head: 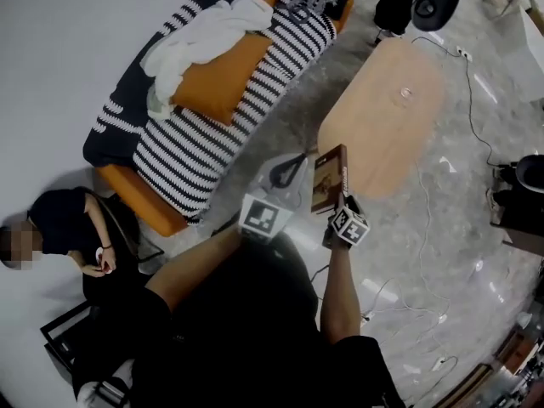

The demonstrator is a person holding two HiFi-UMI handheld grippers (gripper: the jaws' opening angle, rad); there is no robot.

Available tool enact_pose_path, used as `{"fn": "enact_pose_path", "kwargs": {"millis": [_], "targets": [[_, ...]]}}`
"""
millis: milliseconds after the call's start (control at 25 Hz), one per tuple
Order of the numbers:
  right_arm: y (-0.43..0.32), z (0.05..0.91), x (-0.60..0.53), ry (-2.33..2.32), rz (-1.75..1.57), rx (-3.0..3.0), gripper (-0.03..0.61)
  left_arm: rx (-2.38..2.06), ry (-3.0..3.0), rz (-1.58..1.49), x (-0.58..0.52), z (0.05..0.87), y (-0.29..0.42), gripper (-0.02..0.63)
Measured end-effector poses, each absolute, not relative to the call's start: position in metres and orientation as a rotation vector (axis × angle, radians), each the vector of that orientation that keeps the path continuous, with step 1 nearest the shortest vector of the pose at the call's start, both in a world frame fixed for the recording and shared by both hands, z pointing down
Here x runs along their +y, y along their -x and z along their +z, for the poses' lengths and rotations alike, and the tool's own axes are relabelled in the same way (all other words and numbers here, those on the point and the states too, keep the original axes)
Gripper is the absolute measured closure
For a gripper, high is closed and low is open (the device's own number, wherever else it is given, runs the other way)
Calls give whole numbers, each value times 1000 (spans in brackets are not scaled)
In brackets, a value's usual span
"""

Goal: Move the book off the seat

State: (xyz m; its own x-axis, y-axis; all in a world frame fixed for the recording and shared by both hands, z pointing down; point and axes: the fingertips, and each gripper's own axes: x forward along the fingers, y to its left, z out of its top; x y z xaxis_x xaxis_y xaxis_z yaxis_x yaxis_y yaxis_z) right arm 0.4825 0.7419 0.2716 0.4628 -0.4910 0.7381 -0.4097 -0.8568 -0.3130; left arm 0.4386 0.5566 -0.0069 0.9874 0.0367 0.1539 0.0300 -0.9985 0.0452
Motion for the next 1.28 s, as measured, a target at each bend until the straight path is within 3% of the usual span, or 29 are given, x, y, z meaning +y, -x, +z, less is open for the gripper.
{"fn": "enact_pose_path", "kwargs": {"millis": [640, 1280], "targets": [[-600, 319, 719, 2413, -1312, 300, 433, 438, -3037, 349, 537, 33, -611, 607], [-676, 378, 712, 2261, -1062, 143, 434, 543, -3003, 452, 526, 100, -709, 607]]}}
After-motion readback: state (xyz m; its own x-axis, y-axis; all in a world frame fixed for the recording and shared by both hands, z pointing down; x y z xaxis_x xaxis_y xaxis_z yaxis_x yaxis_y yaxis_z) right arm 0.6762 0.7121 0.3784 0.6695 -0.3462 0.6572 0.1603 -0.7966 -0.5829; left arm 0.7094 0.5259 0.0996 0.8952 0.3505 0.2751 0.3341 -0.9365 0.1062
